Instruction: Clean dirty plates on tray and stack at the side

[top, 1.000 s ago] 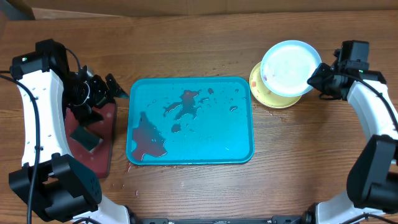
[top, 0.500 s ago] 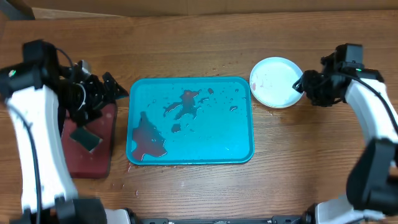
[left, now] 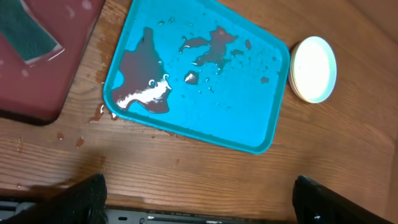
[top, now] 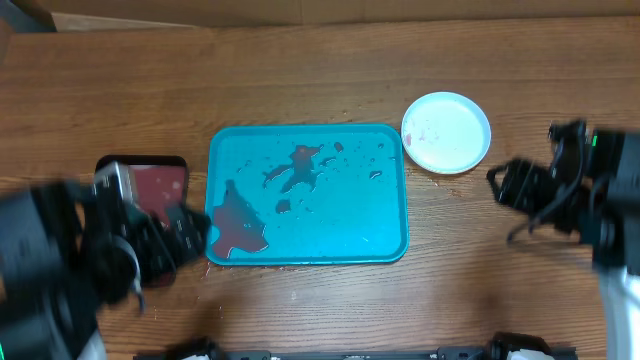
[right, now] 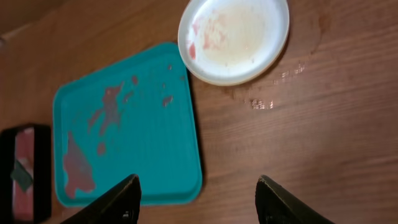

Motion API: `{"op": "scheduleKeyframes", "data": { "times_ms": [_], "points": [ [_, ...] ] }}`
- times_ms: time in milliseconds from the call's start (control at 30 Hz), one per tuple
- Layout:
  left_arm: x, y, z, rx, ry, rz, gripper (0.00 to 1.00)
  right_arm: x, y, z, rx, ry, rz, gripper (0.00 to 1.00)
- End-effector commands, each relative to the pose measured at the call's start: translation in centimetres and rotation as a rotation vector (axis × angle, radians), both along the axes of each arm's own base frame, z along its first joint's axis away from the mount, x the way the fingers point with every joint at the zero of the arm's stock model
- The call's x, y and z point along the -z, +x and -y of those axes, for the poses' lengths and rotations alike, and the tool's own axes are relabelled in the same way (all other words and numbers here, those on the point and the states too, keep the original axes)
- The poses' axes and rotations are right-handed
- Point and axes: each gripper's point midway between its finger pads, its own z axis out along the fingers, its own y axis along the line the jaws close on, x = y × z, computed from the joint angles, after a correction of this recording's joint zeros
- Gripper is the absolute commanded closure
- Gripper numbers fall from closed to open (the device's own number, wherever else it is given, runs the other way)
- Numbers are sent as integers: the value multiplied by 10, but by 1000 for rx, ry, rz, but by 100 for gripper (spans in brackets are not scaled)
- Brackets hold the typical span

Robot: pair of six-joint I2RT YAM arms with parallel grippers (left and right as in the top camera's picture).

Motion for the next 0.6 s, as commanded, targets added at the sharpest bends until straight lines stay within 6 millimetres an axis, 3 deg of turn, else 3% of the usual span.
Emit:
{"op": "scheduleKeyframes", "data": {
  "times_ms": [0,33,67,300,567],
  "points": [
    [2,-36,9,-41,26,94,5,3,-26,-6,-31,-20,75,37],
    [4,-45,8,-89,29,112,5,2,-33,-7,-31,-24,106,29],
    [6,-56,6,-145,36,133,1,0,-38,-7,-31,-28,131,0],
    [2,-97,4,-238,108,303,0,-14,-54,-9,-28,-38,227,0],
    [2,-107,7,-238,117,343,0,-13,-53,-9,-28,-38,224,0]
  ]
}}
